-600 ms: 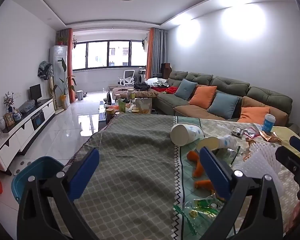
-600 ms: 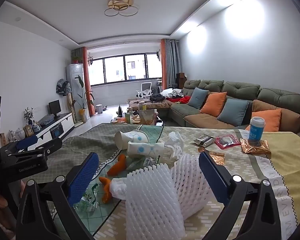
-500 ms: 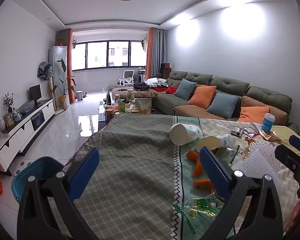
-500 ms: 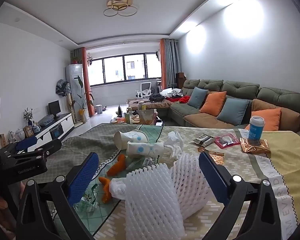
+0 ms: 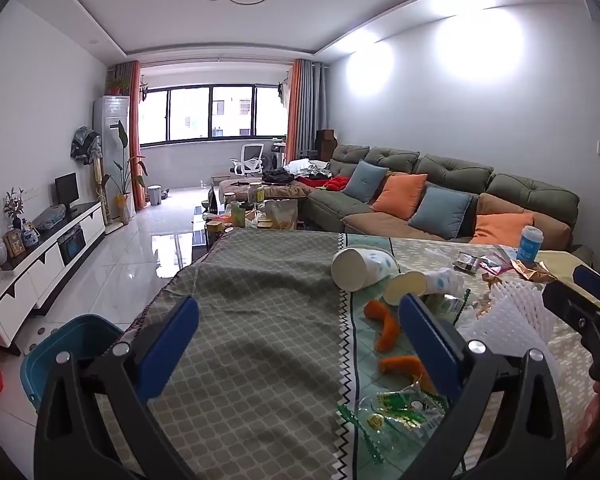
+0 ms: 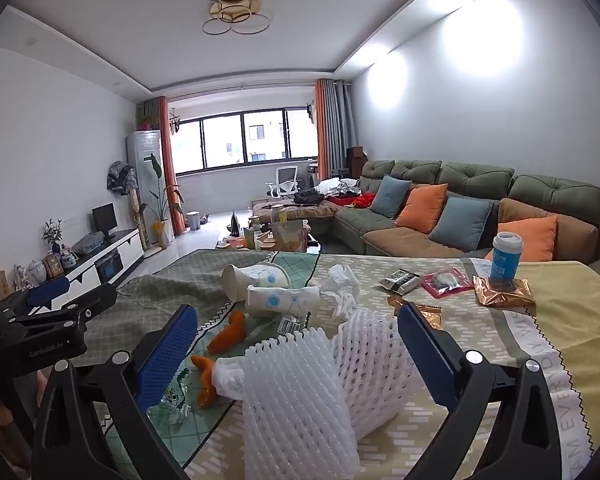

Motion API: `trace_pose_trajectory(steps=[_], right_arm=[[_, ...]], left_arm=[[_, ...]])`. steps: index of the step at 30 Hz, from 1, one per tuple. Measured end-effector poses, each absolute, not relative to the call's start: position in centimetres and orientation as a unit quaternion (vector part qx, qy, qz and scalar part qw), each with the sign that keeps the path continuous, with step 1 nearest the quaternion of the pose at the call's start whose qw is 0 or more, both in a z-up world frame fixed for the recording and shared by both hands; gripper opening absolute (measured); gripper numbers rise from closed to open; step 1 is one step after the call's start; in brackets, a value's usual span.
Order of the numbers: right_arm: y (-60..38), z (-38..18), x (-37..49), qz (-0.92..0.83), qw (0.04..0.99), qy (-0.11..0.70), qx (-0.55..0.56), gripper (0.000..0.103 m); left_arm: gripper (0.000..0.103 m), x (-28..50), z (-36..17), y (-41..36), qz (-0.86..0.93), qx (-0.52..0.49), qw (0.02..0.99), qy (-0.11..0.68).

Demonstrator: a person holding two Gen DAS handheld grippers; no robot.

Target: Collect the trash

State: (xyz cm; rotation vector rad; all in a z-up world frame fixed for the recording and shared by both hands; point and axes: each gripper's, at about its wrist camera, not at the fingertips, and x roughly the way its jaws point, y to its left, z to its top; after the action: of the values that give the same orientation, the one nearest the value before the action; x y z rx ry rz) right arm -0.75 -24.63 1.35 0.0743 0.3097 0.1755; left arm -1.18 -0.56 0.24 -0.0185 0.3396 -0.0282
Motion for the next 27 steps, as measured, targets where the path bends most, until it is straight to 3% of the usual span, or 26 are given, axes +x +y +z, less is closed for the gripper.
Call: trace_pose_trajectory(steps=[27], right_arm=[[-25.02,1.36,-0.88,0.082,0.985,0.150,0.040,0.099]], left_arm=[[0.100,-1.56,0.12,-0.79,-0.017,-0.006,0.987,0.162]])
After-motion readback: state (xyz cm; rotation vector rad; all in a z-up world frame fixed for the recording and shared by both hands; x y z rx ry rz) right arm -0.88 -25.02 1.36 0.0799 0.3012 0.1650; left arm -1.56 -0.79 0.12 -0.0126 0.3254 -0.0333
